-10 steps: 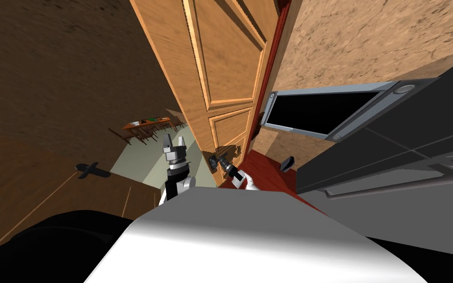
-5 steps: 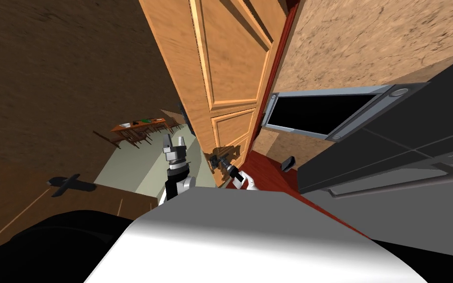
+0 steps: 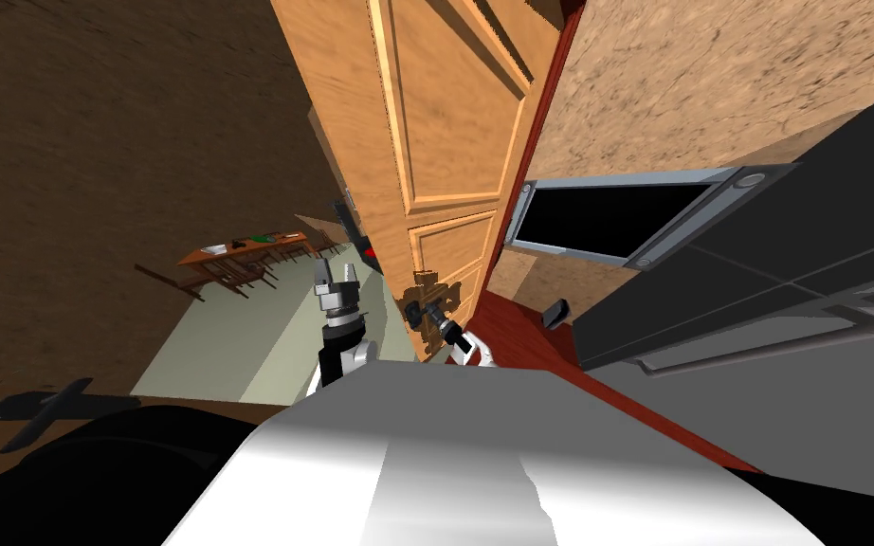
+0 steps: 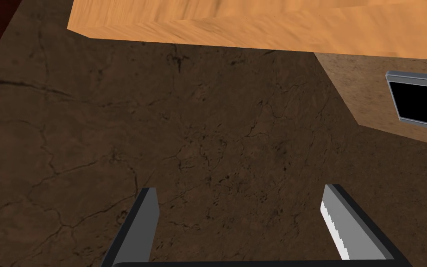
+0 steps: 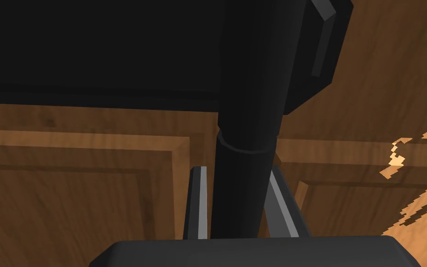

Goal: Push the door open

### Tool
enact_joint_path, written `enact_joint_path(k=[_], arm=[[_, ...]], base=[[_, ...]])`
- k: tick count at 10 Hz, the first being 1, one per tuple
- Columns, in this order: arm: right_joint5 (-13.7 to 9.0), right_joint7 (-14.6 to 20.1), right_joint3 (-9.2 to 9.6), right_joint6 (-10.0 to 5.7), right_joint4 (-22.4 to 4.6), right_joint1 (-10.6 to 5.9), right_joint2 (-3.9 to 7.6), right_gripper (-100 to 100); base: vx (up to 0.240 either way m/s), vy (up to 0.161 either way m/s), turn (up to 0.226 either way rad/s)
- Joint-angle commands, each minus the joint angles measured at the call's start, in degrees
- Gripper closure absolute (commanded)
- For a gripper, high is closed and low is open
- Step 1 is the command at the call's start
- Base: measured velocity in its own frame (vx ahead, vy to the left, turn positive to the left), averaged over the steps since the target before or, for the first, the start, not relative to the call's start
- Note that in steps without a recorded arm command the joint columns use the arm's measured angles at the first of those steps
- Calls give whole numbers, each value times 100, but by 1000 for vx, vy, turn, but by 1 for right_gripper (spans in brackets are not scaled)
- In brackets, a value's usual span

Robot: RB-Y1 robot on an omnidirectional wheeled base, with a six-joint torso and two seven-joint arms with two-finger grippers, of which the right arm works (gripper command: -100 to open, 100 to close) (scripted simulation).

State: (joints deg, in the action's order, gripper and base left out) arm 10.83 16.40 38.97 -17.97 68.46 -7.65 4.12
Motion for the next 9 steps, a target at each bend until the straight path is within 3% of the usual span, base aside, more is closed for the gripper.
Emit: enact_joint_path(k=[1, 9], arm=[[102, 17, -144, 52, 85, 75, 25, 100], [533, 97, -415, 136, 363, 461, -169, 100]], base=[[112, 177, -153], [90, 181, -134]])
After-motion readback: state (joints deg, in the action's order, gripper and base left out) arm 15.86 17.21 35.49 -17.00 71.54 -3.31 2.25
